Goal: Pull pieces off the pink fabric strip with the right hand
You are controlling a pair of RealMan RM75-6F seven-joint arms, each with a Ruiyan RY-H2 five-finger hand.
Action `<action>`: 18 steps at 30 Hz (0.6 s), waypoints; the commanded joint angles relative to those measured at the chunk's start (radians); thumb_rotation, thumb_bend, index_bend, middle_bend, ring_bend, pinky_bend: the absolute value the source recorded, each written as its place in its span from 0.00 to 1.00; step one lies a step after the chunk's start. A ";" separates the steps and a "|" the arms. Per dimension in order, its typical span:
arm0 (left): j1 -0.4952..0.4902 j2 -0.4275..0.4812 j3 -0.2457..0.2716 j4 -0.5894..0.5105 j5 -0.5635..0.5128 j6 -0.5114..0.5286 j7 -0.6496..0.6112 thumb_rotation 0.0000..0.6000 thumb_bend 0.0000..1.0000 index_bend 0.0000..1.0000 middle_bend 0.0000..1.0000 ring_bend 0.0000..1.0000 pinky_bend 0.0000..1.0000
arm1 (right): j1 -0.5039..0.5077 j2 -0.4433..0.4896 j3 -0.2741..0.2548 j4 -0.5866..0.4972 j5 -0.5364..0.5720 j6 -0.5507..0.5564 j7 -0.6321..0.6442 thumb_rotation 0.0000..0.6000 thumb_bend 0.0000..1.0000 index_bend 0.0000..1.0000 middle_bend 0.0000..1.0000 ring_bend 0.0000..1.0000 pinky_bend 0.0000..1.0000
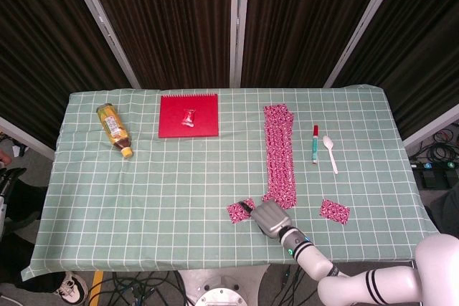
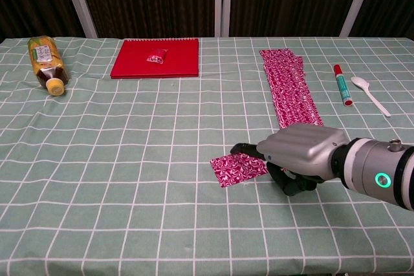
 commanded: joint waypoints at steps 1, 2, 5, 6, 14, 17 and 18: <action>0.000 0.001 -0.001 0.000 0.000 0.001 -0.001 1.00 0.10 0.15 0.16 0.10 0.20 | 0.014 -0.002 0.010 -0.008 0.007 0.012 -0.004 1.00 1.00 0.01 0.92 0.82 0.72; 0.001 0.002 -0.001 0.000 0.001 0.002 -0.002 1.00 0.10 0.15 0.16 0.10 0.20 | 0.014 0.006 0.012 -0.020 -0.001 0.024 0.002 1.00 1.00 0.01 0.92 0.82 0.72; 0.000 0.004 -0.002 -0.001 0.001 0.000 0.000 1.00 0.10 0.15 0.16 0.10 0.20 | -0.001 0.043 0.010 -0.057 -0.050 0.073 0.021 1.00 1.00 0.01 0.93 0.82 0.72; -0.004 0.003 -0.004 -0.007 0.001 -0.003 0.005 1.00 0.10 0.15 0.16 0.10 0.20 | -0.010 0.058 0.006 -0.068 -0.075 0.094 0.030 1.00 1.00 0.02 0.93 0.82 0.72; -0.011 -0.004 -0.004 -0.021 0.002 -0.013 0.031 1.00 0.10 0.15 0.16 0.10 0.20 | -0.187 0.236 -0.069 -0.080 -0.462 0.320 0.314 1.00 0.71 0.13 0.89 0.77 0.70; -0.017 -0.008 -0.005 -0.031 0.007 -0.017 0.046 1.00 0.10 0.15 0.16 0.10 0.19 | -0.257 0.308 -0.099 -0.037 -0.579 0.414 0.433 1.00 0.58 0.15 0.76 0.67 0.64; -0.019 -0.009 -0.005 -0.036 0.009 -0.018 0.052 1.00 0.10 0.15 0.16 0.10 0.20 | -0.277 0.327 -0.107 -0.022 -0.603 0.439 0.458 1.00 0.51 0.15 0.68 0.60 0.60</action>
